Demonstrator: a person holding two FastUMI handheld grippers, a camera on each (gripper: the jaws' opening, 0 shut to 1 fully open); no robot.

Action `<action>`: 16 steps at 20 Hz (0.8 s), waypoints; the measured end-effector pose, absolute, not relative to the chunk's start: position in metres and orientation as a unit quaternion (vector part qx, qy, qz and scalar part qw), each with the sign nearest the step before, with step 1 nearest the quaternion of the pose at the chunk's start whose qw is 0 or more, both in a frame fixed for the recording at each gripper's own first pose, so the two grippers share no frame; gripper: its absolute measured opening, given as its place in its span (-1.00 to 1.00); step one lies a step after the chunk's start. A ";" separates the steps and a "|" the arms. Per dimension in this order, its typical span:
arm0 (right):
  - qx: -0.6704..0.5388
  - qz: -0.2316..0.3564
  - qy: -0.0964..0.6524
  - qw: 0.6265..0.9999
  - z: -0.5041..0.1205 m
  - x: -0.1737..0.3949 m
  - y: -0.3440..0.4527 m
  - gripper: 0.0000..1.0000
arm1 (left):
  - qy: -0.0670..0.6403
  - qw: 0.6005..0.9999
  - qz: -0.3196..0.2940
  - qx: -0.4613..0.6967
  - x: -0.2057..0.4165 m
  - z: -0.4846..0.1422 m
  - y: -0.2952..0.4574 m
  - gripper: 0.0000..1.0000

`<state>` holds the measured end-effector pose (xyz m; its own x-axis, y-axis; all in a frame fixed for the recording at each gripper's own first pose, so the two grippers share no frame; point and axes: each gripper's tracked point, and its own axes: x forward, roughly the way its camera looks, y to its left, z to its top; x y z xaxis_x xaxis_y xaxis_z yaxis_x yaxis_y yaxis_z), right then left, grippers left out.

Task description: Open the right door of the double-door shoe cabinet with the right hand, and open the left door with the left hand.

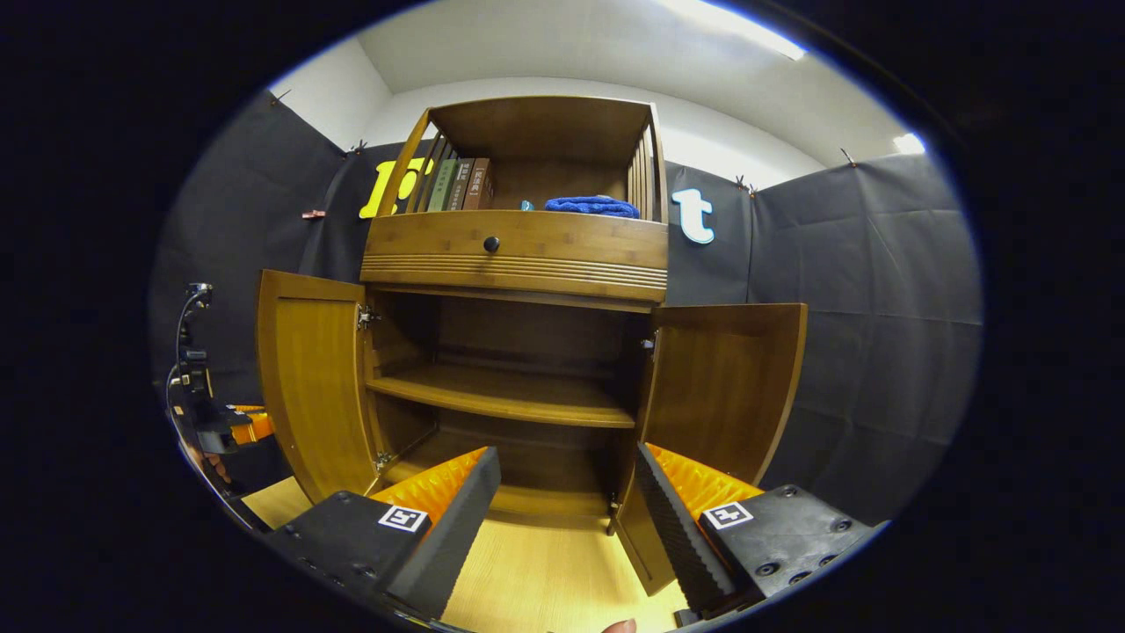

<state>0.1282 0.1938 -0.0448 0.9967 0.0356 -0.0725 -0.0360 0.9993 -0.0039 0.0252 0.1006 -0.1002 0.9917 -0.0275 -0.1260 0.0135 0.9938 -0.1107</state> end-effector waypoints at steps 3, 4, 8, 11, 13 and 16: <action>-0.001 0.025 0.036 0.999 -0.044 0.129 0.201 0.95 | 0.069 0.995 -0.003 -0.072 0.022 -0.103 0.120 -0.84; 0.000 0.028 0.036 0.999 -0.044 0.130 0.203 0.92 | 0.070 0.995 -0.004 -0.075 0.021 -0.103 0.121 -0.80; -0.007 0.030 0.029 0.999 -0.040 0.138 0.211 0.92 | 0.072 0.996 -0.001 -0.049 0.011 -0.101 0.122 -0.80; -0.005 0.007 0.023 1.000 -0.043 0.152 0.209 0.92 | 0.072 0.996 0.008 -0.042 -0.007 -0.097 0.122 -0.80; 0.002 -0.006 0.019 1.000 -0.046 0.160 0.207 0.92 | 0.065 0.997 0.007 -0.046 -0.021 -0.089 0.115 -0.84; -0.008 -0.012 0.019 1.000 -0.049 0.177 0.211 0.90 | 0.055 0.997 0.007 -0.049 -0.040 -0.079 0.108 -0.81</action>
<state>0.1766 0.2110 -0.0492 0.9990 -0.0244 -0.0380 0.0238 0.9996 -0.0167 -0.0396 0.1075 -0.0788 0.9938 0.0092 -0.1109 -0.0201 0.9950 -0.0974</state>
